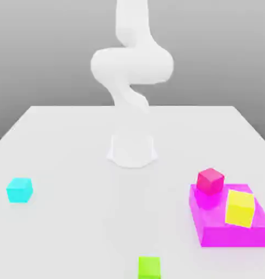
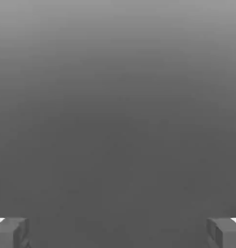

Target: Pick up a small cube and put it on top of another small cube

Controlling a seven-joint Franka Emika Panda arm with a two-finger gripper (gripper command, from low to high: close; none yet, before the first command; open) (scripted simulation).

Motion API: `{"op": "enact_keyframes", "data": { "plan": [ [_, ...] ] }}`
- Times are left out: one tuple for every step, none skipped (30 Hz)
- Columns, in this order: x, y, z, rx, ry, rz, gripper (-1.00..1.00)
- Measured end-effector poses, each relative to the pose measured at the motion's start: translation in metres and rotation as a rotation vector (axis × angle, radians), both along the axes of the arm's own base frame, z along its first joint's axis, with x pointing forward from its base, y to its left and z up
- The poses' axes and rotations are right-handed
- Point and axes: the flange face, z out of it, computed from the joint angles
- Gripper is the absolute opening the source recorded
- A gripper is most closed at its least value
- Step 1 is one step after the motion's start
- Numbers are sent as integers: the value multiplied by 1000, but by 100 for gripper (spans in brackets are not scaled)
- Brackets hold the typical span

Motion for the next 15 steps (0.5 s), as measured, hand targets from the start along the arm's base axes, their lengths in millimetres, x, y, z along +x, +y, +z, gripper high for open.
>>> {"op": "enact_keyframes", "data": {
  "plan": [
    [11,-19,-23,31,34,-62,0],
    [20,-38,-45,60,66,-122,0],
    [27,-57,-67,89,96,-182,0],
    [31,-75,-89,117,124,-242,0],
    [34,-93,-112,145,152,-302,0],
    [35,-111,-134,172,180,-363,0],
    [34,-129,-157,199,206,-424,0],
    [31,-147,-180,226,232,-486,0],
    [26,-164,-202,253,258,-549,0],
    [19,-180,-225,279,283,-613,0],
    [11,-195,-247,305,307,-677,0],
    [1,-210,-270,331,332,-741,0],
    [-10,-224,-292,357,355,-806,0],
    [-22,-236,-314,382,378,-872,0],
    [-36,-248,-335,407,401,-938,0]
  ]
}}
